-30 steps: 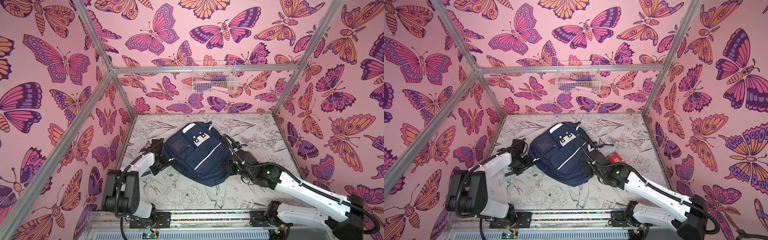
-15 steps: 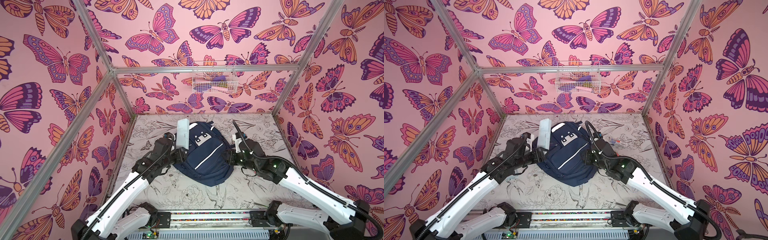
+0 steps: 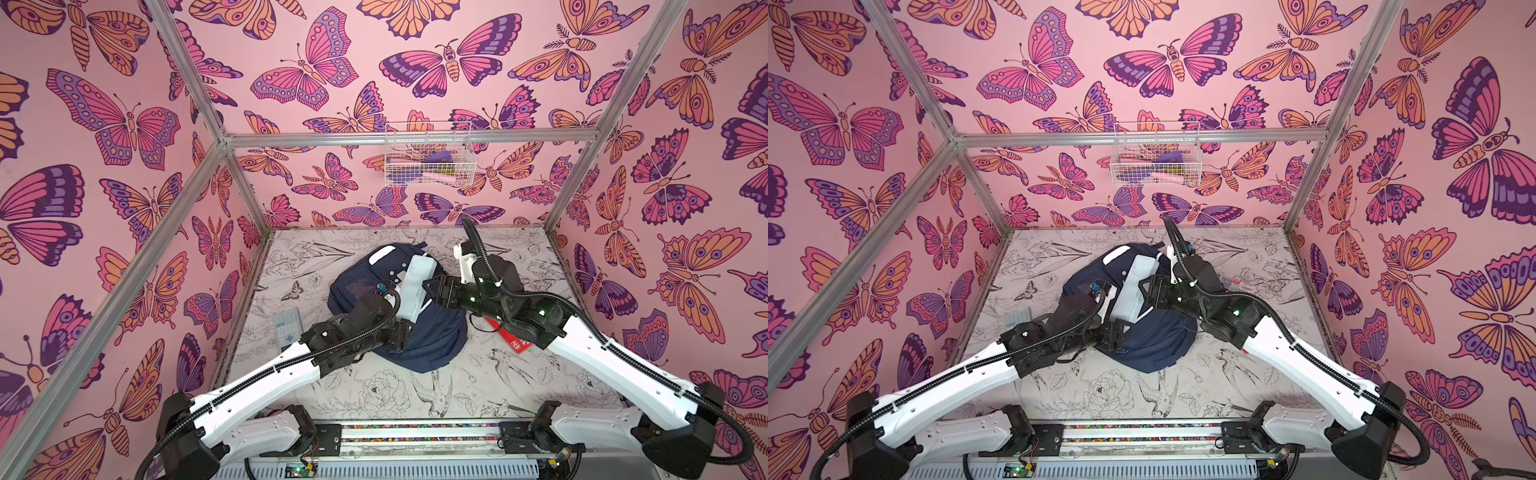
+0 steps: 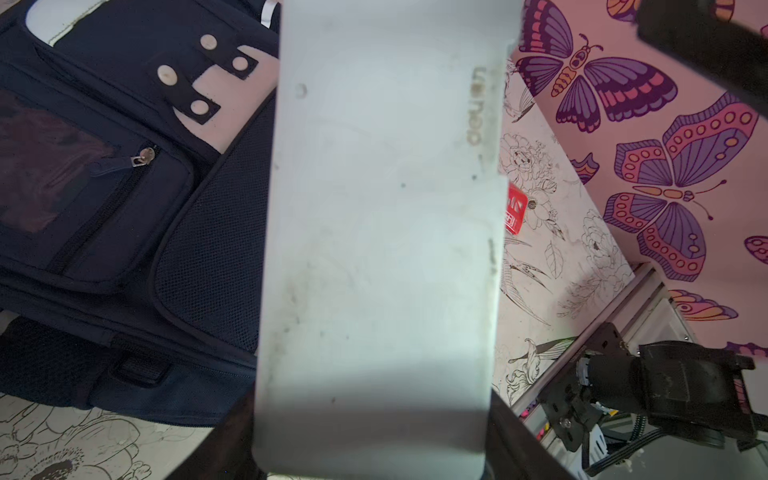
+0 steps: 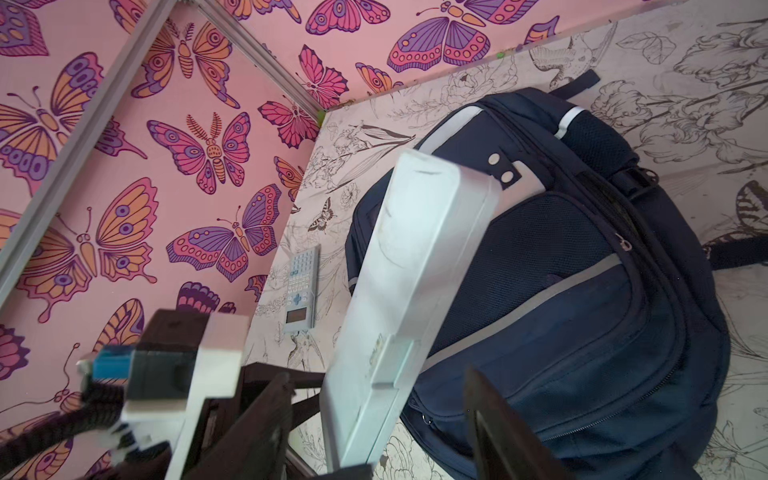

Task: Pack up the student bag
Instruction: 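Lift the white box and carry it over the backpack with the left gripper, then take the white box with the right gripper while the left gripper releases it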

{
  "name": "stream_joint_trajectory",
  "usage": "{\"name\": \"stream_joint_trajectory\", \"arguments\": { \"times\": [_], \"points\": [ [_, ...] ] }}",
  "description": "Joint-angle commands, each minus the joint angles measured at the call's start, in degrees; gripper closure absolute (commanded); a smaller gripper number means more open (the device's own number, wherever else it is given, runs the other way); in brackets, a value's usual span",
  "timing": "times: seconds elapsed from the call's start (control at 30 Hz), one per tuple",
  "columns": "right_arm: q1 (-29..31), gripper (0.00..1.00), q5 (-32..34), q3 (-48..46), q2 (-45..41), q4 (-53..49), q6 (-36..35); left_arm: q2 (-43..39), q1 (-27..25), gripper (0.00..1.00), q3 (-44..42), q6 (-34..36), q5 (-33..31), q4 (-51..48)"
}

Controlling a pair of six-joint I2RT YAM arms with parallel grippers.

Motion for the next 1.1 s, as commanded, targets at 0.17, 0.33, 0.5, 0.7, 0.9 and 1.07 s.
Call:
{"name": "stream_joint_trajectory", "arguments": {
  "times": [0.17, 0.33, 0.5, 0.7, 0.9, 1.07],
  "points": [
    [-6.5, 0.33, -5.1, -2.8, 0.8, 2.0, 7.2, 0.5, -4.1, 1.00, 0.3, 2.1, -5.8, 4.1],
    [-8.5, 0.39, -10.1, -6.1, 0.4, 9.8, 10.0, 0.2, -4.7, 1.00, -0.5, 1.7, -5.6, 4.5],
    [-8.7, 0.51, -12.6, -8.6, 1.4, 16.0, 12.4, -1.7, -4.6, 1.00, -1.5, 2.4, -5.4, 4.9],
    [-8.7, 0.73, -13.7, -10.2, 0.7, 18.9, 14.9, -5.4, -4.7, 1.00, -4.2, 1.7, -5.7, 5.2],
    [-8.5, 0.92, -11.4, -12.3, -2.8, 17.1, 15.2, -7.3, -4.7, 0.63, -5.7, 1.0, -3.7, 4.3],
    [-8.7, 0.95, -6.0, -9.7, -5.1, 9.0, 11.3, -8.3, -4.7, 0.33, -4.2, 1.9, -5.8, -0.1]
  ]
}}
